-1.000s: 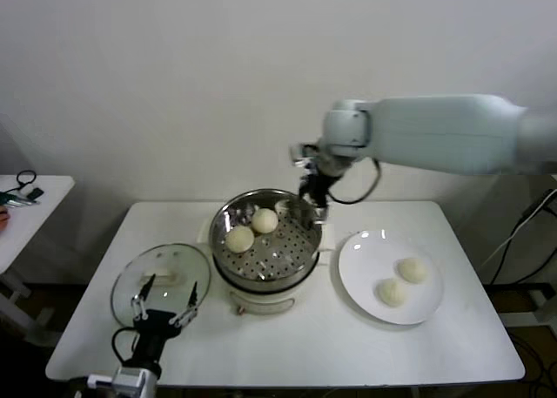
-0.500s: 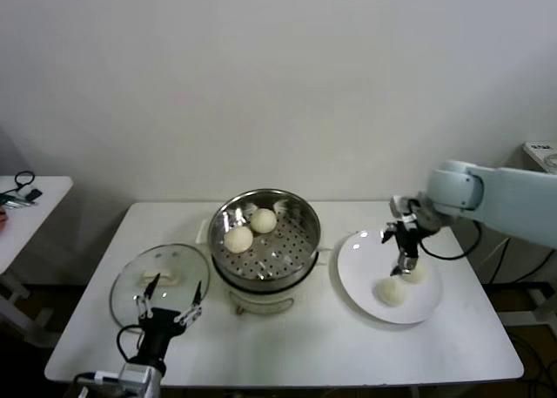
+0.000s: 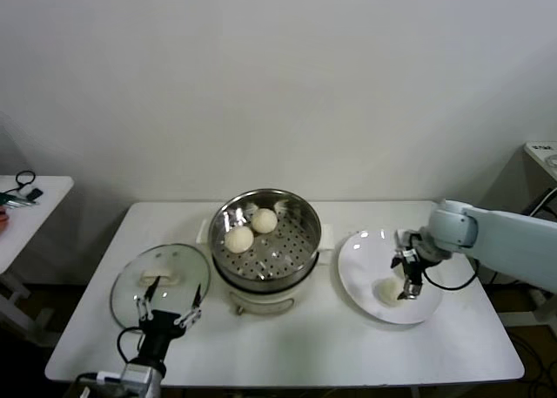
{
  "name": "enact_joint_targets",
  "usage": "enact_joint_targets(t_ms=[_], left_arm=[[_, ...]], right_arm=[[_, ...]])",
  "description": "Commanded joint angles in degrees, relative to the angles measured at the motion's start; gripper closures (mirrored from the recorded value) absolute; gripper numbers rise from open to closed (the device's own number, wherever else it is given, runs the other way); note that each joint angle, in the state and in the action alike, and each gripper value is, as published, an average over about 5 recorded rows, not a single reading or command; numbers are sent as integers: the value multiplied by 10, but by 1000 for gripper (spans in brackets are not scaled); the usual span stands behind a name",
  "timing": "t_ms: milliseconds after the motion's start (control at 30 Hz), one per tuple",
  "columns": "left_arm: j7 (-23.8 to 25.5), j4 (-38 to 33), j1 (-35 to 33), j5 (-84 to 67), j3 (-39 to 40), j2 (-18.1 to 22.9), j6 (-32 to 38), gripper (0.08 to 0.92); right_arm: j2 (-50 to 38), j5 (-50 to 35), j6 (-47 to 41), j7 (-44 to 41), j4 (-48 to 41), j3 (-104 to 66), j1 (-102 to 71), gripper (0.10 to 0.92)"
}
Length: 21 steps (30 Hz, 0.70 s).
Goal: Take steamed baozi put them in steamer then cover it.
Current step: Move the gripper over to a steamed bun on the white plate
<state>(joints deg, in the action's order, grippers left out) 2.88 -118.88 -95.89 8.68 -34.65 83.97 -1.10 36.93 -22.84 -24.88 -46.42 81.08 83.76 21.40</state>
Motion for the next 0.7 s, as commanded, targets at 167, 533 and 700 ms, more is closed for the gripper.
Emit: enact_joint_targets(t_ms=[167, 533, 700], left_arm=[[1, 7, 8, 0, 1, -1, -3, 177], [1, 10, 13, -3, 0, -2, -3, 177], [1, 7, 12, -3, 0, -2, -3, 177]], right_arm=[[31, 27, -9, 8, -42, -43, -70, 203], [39, 28, -16, 9, -43, -38, -62, 291], [35, 26, -10, -1, -34, -22, -32, 333]])
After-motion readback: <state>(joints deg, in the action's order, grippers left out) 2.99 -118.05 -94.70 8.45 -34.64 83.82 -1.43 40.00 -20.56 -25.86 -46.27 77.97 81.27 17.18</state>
